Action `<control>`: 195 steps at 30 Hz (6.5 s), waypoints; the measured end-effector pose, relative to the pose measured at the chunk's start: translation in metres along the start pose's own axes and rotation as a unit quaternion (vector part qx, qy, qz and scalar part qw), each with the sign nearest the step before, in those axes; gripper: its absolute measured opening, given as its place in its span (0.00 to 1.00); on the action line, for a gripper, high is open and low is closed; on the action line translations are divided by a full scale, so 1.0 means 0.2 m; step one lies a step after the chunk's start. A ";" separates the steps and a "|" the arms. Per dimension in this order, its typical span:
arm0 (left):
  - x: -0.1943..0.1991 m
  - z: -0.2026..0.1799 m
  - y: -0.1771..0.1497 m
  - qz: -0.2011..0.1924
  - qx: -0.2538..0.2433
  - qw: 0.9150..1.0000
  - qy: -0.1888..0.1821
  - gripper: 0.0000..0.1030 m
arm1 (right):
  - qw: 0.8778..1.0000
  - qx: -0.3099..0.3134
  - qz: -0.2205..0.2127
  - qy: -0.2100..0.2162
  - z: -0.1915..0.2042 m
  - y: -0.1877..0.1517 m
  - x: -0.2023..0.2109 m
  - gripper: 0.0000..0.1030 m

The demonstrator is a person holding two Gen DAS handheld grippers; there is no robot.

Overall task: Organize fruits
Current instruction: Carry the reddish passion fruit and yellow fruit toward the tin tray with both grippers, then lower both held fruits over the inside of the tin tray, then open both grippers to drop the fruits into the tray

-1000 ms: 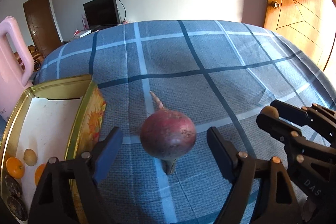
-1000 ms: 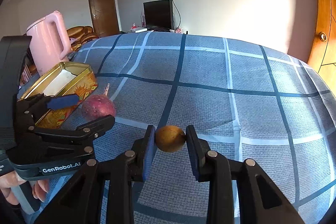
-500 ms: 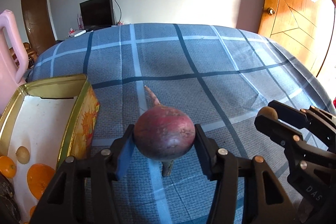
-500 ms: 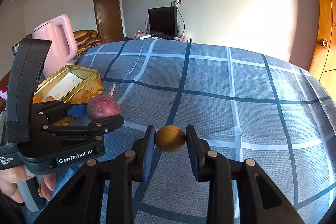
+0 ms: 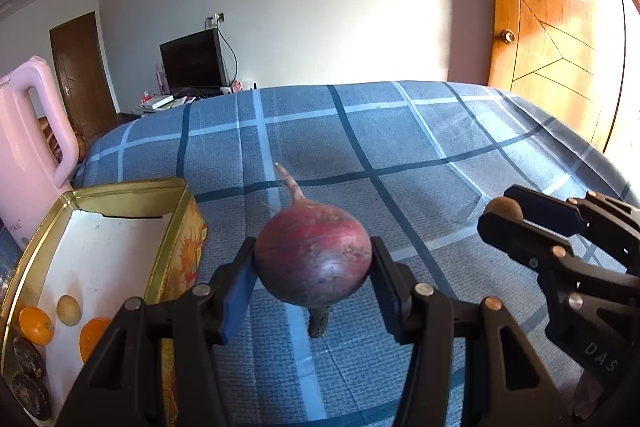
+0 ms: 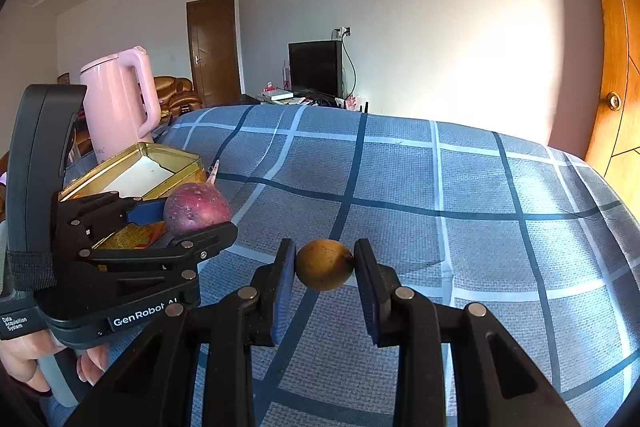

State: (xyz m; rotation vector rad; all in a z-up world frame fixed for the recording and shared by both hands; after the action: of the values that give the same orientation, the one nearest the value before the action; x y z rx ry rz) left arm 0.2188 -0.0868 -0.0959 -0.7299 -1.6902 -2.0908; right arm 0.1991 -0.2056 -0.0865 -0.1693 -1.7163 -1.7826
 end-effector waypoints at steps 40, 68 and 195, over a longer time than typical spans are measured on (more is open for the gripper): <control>0.22 0.00 0.01 -0.089 -0.007 0.995 0.047 0.54 | 0.996 0.020 -0.087 0.015 0.03 0.02 0.16 0.31; 0.36 0.03 -0.03 -0.125 0.000 0.990 0.059 0.54 | 0.992 0.028 -0.120 0.031 0.08 0.01 0.25 0.31; 0.58 1.06 -0.65 0.005 0.097 0.982 0.160 0.55 | 0.964 0.144 0.068 0.214 1.41 -0.13 -0.24 0.31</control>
State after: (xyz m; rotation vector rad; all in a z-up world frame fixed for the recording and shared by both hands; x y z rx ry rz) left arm 0.0879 0.1542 -0.0974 -0.3213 -1.6692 -1.8820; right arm 0.1284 0.0722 -0.0947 0.2074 -1.5780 -1.3308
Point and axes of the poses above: each gripper's, at about its wrist camera, not at the fingertips, and x roughly against the way its jaws point, z to its left, y to its top, the point moved 6 cm from there along -x, roughly the way its jaws point, and after that the axes turned 8 degrees about -x, right-handed, at the moved point
